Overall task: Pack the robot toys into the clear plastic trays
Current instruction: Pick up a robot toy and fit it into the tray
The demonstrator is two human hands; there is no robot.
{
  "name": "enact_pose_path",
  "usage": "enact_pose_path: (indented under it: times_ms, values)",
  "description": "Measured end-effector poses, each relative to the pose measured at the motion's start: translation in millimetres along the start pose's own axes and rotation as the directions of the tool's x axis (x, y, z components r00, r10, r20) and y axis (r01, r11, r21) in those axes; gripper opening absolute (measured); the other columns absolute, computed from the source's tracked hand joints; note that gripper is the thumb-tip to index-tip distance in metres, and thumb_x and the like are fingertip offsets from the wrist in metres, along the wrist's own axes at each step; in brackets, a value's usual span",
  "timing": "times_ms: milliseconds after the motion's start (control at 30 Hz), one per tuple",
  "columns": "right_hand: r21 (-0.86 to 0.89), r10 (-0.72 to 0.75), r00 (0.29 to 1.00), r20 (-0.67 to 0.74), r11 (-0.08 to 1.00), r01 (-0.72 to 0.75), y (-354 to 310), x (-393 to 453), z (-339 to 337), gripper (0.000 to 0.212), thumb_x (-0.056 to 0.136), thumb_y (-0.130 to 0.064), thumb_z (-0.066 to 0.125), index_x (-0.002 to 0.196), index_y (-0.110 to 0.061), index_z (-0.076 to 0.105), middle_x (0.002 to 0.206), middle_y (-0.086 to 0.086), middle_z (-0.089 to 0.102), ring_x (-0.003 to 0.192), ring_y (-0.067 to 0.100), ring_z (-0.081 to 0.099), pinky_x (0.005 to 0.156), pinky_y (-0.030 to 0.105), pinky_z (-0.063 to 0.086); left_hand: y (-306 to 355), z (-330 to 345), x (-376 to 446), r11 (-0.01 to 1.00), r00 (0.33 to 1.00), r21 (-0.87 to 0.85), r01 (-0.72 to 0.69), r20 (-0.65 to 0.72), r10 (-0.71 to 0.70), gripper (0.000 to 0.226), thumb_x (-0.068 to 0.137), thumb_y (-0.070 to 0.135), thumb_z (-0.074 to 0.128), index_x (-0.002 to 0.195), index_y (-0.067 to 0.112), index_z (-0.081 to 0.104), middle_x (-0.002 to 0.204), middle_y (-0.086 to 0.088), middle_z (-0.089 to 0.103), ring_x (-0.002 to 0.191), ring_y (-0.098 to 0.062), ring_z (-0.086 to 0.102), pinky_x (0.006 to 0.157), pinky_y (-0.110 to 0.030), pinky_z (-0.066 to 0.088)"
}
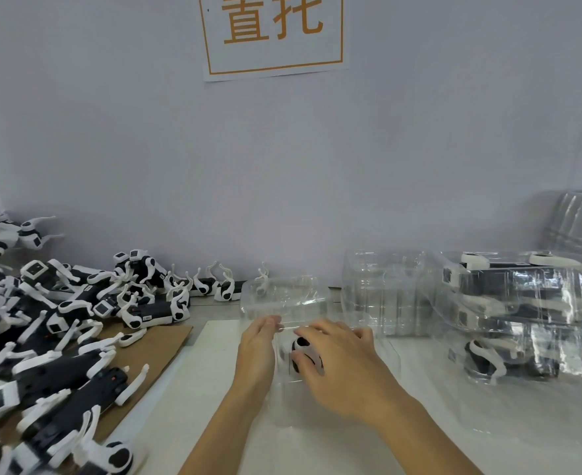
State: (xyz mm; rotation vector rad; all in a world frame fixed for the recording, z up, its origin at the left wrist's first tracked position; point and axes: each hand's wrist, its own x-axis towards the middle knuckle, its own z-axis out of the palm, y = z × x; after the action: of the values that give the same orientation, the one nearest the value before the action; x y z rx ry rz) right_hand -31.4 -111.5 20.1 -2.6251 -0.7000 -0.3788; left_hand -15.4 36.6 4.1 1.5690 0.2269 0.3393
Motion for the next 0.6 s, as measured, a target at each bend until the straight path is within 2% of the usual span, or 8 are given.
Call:
enact_pose_path:
  times_ms: [100, 200, 400, 500, 600]
  values:
    - [-0.049, -0.019, 0.999, 0.049, 0.999, 0.022, -2.0, -0.9, 2.4, 0.040, 0.102, -0.050, 0.027, 0.134, -0.037, 0.046, 0.130, -0.021, 0.052, 0.123, 0.008, 0.044, 0.101, 0.039, 0.024, -1.9, 2.2, 0.2, 0.996, 1.000, -0.081, 0.029, 0.010, -0.028, 0.027, 0.102, 0.013, 0.043, 0.101, 0.017, 0.070, 0.106, -0.002, 0.069, 0.101, -0.007, 0.059, 0.095, -0.031, 0.045]
    - [-0.075, -0.022, 0.997, 0.077, 0.997, 0.027, -3.8, -1.4, 3.0, 0.033, 0.102, -0.048, 0.024, 0.118, -0.037, 0.050, 0.122, -0.021, 0.056, 0.118, 0.009, 0.048, 0.099, 0.039, 0.025, -3.7, 3.5, 0.5, 0.993, 0.999, -0.109, 0.035, -0.001, -0.035, 0.028, 0.102, 0.009, 0.041, 0.102, 0.012, 0.069, 0.108, -0.005, 0.069, 0.102, -0.011, 0.061, 0.086, -0.026, 0.048]
    - [-0.021, -0.020, 0.997, 0.070, 1.000, 0.022, -1.9, 0.3, 2.1, 0.043, 0.101, -0.047, 0.028, 0.137, -0.037, 0.047, 0.136, -0.021, 0.052, 0.124, 0.005, 0.043, 0.103, 0.034, 0.022, -4.4, 2.6, -0.1, 0.994, 0.998, -0.092, 0.055, -0.003, -0.056, 0.031, 0.098, 0.002, 0.040, 0.103, 0.011, 0.069, 0.106, -0.005, 0.070, 0.106, -0.014, 0.062, 0.104, -0.044, 0.048]
    - [0.060, -0.017, 0.998, 0.062, 0.998, 0.013, -1.0, -0.7, 1.4, 0.041, 0.101, -0.044, 0.033, 0.139, -0.037, 0.047, 0.137, -0.022, 0.050, 0.123, 0.003, 0.043, 0.106, 0.030, 0.020, -4.8, 1.7, 2.0, 0.996, 0.998, -0.074, 0.055, 0.000, -0.055, 0.030, 0.098, 0.003, 0.040, 0.104, 0.011, 0.069, 0.107, -0.006, 0.070, 0.106, -0.015, 0.062, 0.104, -0.040, 0.047]
    - [0.169, 0.030, 1.000, 0.001, 0.985, -0.030, 4.0, -0.6, -7.1, 0.034, 0.100, -0.030, 0.041, 0.128, -0.035, 0.058, 0.120, -0.019, 0.052, 0.103, 0.002, 0.043, 0.105, 0.027, 0.030, -5.3, 1.7, 2.5, 0.998, 0.999, -0.056, 0.041, 0.005, -0.041, 0.029, 0.099, 0.004, 0.040, 0.103, 0.012, 0.068, 0.107, -0.006, 0.070, 0.106, -0.015, 0.062, 0.097, -0.032, 0.046]
